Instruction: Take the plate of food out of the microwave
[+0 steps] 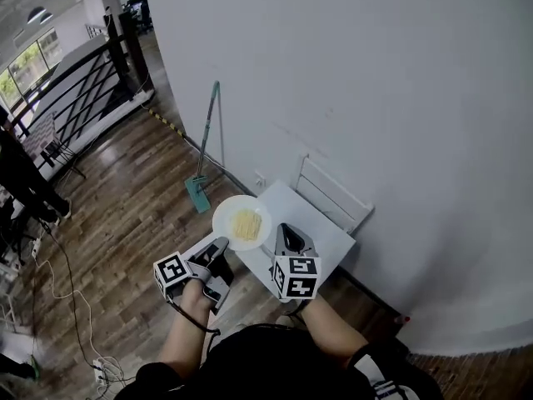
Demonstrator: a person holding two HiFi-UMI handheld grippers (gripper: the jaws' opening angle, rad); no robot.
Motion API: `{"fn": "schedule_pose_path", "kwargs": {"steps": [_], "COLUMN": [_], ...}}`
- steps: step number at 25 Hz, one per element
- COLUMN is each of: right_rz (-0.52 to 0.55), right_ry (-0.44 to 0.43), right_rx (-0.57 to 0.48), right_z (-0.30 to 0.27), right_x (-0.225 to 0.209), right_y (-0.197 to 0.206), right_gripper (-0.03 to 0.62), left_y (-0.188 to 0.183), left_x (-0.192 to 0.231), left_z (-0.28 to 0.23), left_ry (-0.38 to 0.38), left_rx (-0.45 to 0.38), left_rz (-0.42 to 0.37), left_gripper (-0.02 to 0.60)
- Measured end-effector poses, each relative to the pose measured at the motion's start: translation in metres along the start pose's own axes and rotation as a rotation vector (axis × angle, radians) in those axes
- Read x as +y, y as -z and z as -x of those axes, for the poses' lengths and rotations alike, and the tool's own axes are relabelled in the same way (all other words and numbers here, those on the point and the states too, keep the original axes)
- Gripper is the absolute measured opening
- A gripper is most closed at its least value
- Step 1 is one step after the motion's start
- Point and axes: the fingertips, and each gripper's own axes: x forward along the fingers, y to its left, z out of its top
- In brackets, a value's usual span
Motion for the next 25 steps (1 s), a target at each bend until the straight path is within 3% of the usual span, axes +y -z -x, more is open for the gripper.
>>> {"fn": "schedule_pose_path", "kwargs": {"steps": [10,18,25], "right_rz": [-0.005,-0.004,-0.002], "right_ry": [0.059,0.057,0.063], "right_rx": [-0.011,-0.007,-0.014], "right_z": [0.023,0.01,0.015], "right_x": [-0.008,-0.003,-0.013], "right_y": [0.006,0.004,0.008], "right_gripper": [0.012,0.012,0.012], "left_y": [0.022,0.008,0.02], "left_x": [0.014,0.018,0.02], "left_z": [-0.003,-0.004,-0.006], "left_ry": [-0.016,-0.028,-0.023], "left_rx": [0.077,0.075,0.08], "left_rz": [0.029,0.01,0.008], "left_gripper": [0.011,0.011,0.011]}}
